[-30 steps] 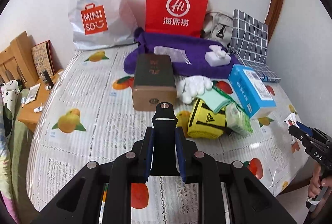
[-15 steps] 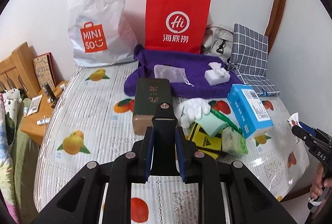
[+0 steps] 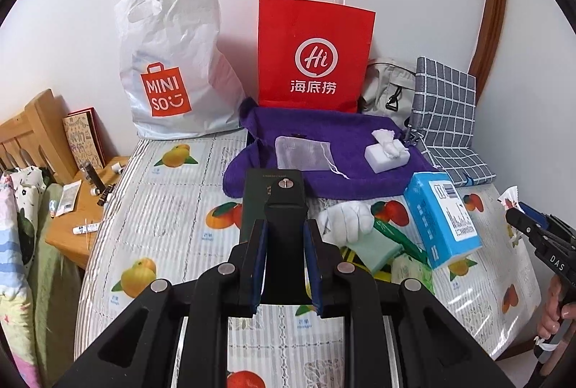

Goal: Organize soft objects
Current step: 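Carry the strap and snack packet toward the purple towel with both grippers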

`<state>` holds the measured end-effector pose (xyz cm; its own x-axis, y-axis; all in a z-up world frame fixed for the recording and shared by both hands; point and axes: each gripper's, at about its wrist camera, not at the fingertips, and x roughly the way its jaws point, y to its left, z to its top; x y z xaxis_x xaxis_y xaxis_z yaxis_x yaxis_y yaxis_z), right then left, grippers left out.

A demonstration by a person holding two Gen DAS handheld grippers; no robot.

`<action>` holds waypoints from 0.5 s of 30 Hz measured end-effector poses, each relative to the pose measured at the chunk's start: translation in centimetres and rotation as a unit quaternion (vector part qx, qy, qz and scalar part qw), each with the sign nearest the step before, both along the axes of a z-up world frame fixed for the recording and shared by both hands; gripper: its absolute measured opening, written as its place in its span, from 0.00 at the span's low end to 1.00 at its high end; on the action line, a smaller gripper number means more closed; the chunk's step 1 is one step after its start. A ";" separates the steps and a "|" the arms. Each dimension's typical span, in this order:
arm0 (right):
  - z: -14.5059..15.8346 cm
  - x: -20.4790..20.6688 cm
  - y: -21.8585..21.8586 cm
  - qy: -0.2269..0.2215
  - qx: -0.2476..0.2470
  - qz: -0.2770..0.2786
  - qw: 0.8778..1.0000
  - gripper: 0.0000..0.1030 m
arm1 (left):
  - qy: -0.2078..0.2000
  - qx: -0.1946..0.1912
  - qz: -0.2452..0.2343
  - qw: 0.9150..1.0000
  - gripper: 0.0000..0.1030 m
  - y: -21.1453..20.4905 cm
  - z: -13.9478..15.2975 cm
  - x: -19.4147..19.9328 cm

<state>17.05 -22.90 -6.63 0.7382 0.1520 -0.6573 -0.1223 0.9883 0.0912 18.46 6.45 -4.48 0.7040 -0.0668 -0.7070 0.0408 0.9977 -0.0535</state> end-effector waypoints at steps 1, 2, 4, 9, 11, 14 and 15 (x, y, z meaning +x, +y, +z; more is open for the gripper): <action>0.0 0.3 0.0 0.000 0.000 0.000 1.000 0.37 | 0.001 0.004 0.000 1.000 0.19 -0.1 0.0 0.4; 0.1 0.6 0.0 -0.001 0.000 0.001 1.000 0.37 | 0.001 0.004 0.001 1.000 0.19 -0.2 0.0 0.6; 0.1 1.3 -0.1 -0.002 0.000 0.002 1.000 0.37 | 0.002 0.000 0.003 1.000 0.19 -0.2 0.1 1.2; 0.1 2.9 -0.2 -0.003 -0.004 0.005 1.000 0.37 | 0.002 -0.001 0.007 1.000 0.19 -0.3 0.1 2.6; 0.0 3.7 -0.3 -0.003 -0.007 0.003 1.000 0.37 | 0.002 -0.001 0.006 1.000 0.19 -0.4 0.2 3.3; 0.2 4.9 -0.6 -0.005 -0.008 0.001 1.000 0.37 | 0.000 -0.001 0.007 1.000 0.19 -0.5 0.3 4.4; 0.3 5.4 -0.6 -0.007 -0.010 0.001 1.000 0.37 | 0.000 -0.002 0.008 1.000 0.19 -0.5 0.4 4.7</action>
